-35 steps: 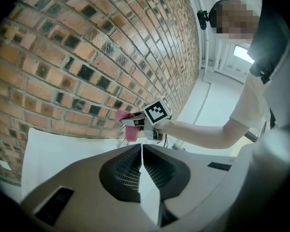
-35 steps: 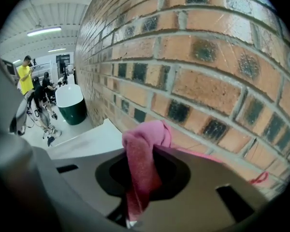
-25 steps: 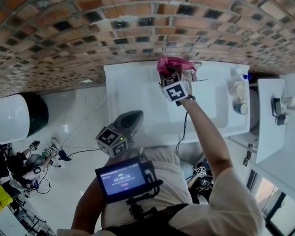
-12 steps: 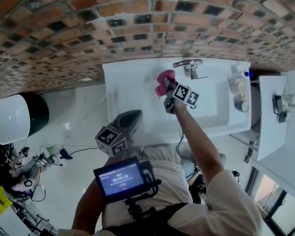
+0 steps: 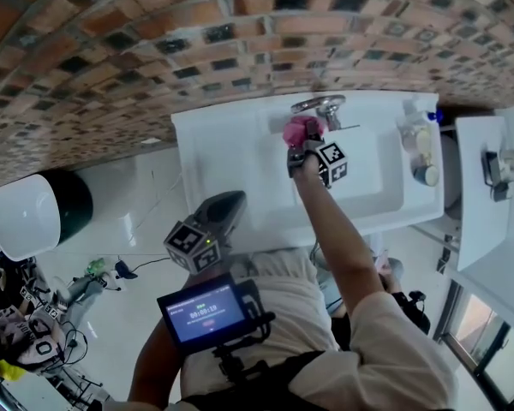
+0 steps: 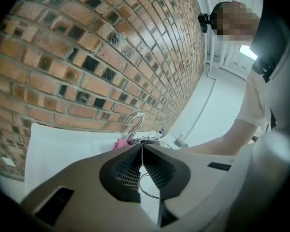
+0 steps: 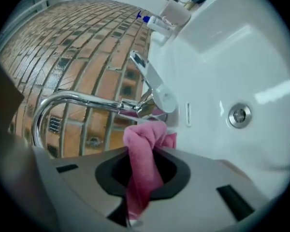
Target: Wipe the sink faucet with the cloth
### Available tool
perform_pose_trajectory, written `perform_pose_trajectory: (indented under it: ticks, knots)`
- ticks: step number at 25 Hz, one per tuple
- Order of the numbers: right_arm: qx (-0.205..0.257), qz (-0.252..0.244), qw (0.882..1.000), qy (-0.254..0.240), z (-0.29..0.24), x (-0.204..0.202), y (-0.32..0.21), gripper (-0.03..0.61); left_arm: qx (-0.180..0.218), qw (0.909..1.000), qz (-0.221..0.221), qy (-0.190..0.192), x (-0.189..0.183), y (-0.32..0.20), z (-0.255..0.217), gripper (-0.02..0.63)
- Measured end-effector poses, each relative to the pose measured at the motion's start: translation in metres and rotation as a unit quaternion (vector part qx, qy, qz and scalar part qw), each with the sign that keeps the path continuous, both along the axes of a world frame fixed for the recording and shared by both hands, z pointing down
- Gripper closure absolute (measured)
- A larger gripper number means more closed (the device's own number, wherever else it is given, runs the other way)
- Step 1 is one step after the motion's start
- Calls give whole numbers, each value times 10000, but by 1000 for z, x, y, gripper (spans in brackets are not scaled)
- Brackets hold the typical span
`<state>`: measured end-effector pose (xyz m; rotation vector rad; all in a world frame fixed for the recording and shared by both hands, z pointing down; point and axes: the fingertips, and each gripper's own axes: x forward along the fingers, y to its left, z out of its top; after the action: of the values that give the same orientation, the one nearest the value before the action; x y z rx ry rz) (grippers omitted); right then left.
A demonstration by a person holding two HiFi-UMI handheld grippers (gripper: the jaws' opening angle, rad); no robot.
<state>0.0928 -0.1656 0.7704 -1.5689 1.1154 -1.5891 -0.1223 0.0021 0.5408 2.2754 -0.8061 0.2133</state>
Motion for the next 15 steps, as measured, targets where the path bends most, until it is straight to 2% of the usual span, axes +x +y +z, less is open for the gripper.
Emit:
perform_pose_trajectory:
  ticks: [4, 8, 15]
  knots:
    - [62, 244, 9997, -74, 8, 7, -14, 515, -29, 10000, -36, -26, 3, -3, 3, 614]
    - [-304, 553, 9980, -94, 27, 17, -23, 515, -100, 9999, -83, -42, 4, -4, 6, 614]
    - [-586, 508, 9970, 49, 42, 21, -42, 515, -176, 9997, -165, -61, 2, -6, 11, 614]
